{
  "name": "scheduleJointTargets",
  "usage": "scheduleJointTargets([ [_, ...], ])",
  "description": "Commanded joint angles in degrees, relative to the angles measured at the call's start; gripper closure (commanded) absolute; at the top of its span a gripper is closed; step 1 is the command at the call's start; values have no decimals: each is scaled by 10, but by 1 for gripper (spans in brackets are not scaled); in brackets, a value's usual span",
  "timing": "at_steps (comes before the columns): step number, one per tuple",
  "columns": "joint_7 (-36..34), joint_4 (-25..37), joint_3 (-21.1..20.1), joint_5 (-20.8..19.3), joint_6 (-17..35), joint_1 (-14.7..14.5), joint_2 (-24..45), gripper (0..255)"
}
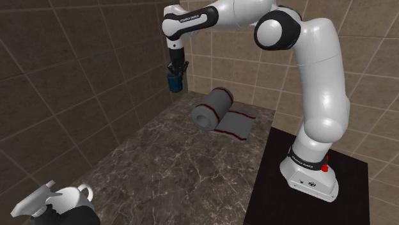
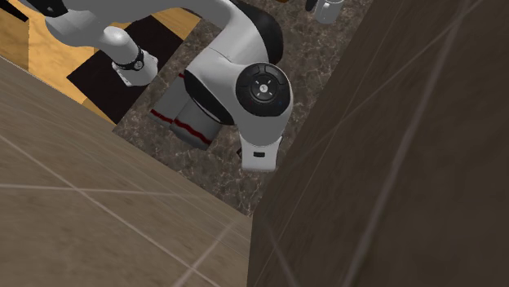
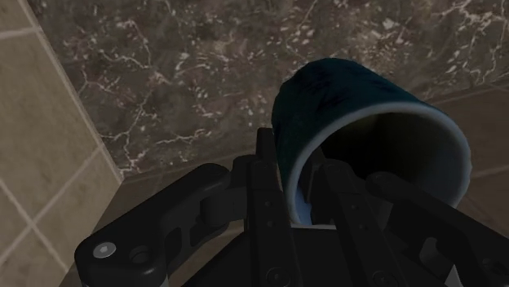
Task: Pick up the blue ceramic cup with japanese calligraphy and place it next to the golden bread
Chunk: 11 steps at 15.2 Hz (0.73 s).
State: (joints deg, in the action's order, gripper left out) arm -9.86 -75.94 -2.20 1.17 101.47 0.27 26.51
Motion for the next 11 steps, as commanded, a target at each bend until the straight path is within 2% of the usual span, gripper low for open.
scheduleJointTargets([
  [1, -1, 12, 0, 0, -14, 0, -2, 255],
  [11, -4, 109, 0, -1, -99, -1, 10, 255],
])
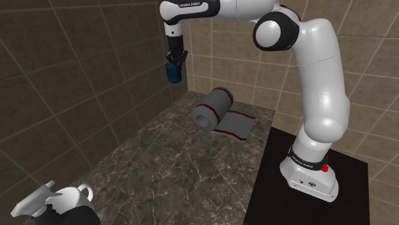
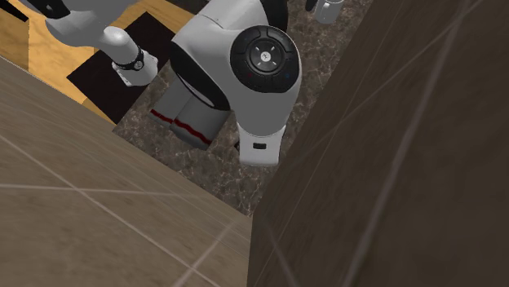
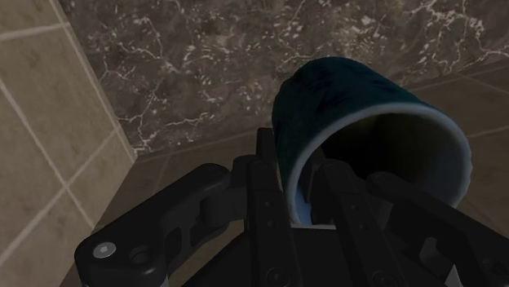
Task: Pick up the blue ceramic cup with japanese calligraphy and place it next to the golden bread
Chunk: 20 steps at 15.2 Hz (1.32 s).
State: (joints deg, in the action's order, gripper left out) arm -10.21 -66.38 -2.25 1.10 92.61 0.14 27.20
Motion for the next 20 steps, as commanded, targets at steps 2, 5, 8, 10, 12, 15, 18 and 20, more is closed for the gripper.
scheduleJointTargets([
  [2, -1, 38, 0, 0, -29, 0, 9, 255],
  [5, -2, 79, 0, -1, -59, -1, 20, 255],
  [8, -3, 129, 0, -1, -93, -1, 36, 255],
  [10, -12, 90, -2, -1, -78, -8, 11, 255],
  [12, -31, 25, -7, -2, -54, -22, -30, 255],
  [15, -61, -51, -17, -2, -27, -43, -80, 255],
  [18, -93, -109, -28, -2, -8, -63, -120, 255],
  [20, -115, -141, -37, -1, 2, -77, -143, 255],
])
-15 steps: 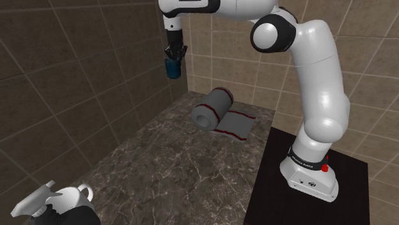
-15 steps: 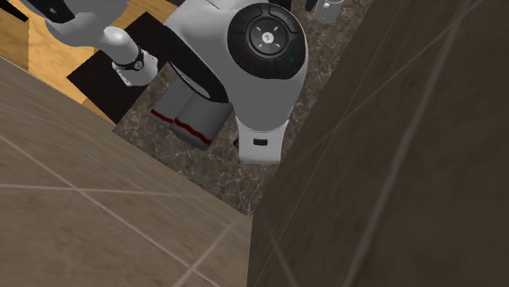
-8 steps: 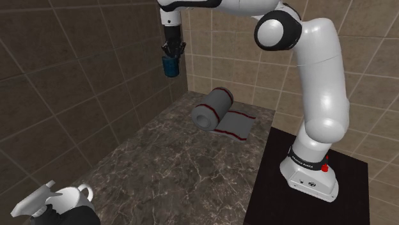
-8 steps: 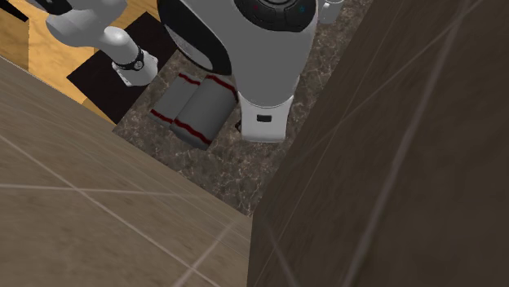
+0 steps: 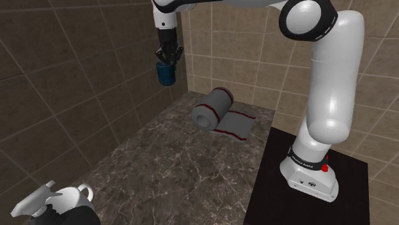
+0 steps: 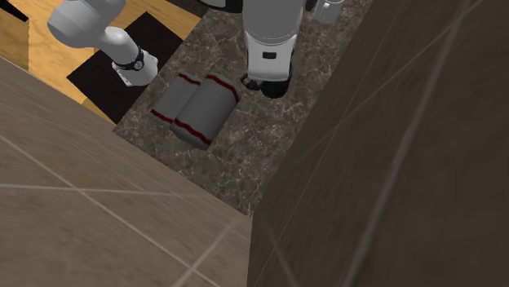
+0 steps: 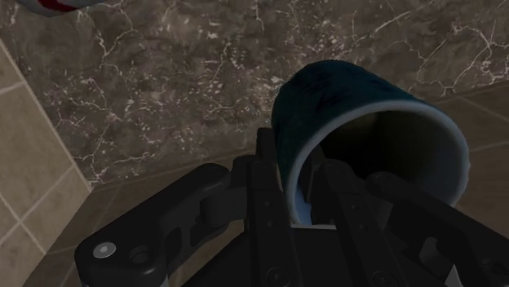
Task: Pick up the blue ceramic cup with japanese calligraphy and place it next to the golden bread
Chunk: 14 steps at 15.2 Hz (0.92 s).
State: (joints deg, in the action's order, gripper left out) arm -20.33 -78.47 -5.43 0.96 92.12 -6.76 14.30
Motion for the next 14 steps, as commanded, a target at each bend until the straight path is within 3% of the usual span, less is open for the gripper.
scheduleJointTargets([
  [1, -24, -35, -9, 0, 12, -15, -24, 255],
  [14, -182, -138, -78, 4, 44, -102, -101, 255],
])
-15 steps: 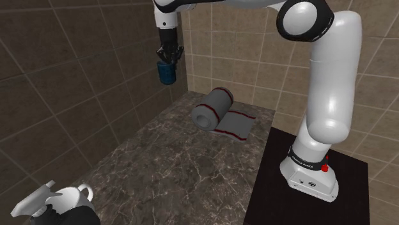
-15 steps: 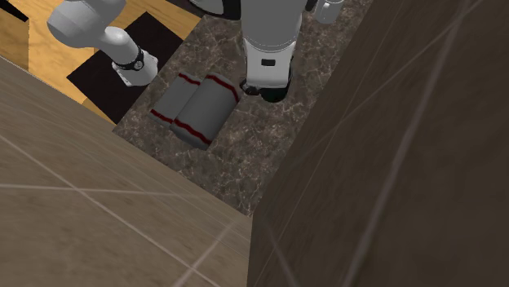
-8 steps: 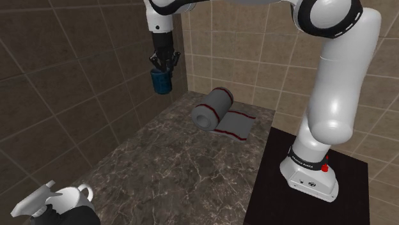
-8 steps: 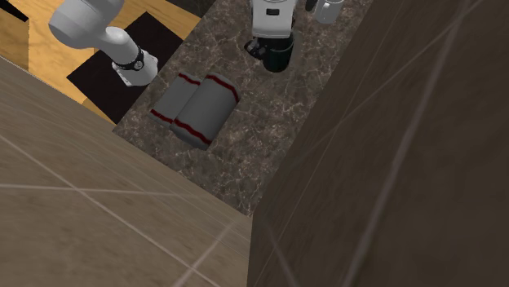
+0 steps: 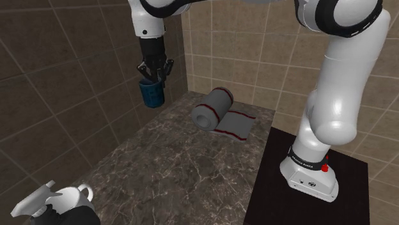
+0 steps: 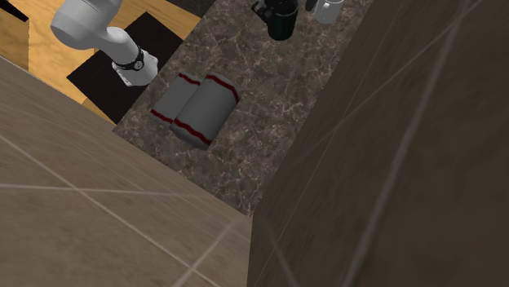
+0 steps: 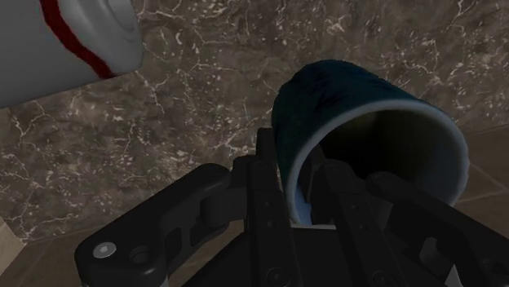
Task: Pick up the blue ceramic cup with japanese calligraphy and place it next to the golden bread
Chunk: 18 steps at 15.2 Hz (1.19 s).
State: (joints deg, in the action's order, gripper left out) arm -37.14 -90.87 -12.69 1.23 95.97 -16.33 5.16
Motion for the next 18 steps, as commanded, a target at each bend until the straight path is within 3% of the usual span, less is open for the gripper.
scheduleJointTargets([
  [1, -26, -17, -12, 1, 7, -14, -11, 255],
  [10, -148, -6, -67, -7, 10, -79, -1, 255],
  [18, -262, 55, -113, -34, -1, -148, 52, 255],
])
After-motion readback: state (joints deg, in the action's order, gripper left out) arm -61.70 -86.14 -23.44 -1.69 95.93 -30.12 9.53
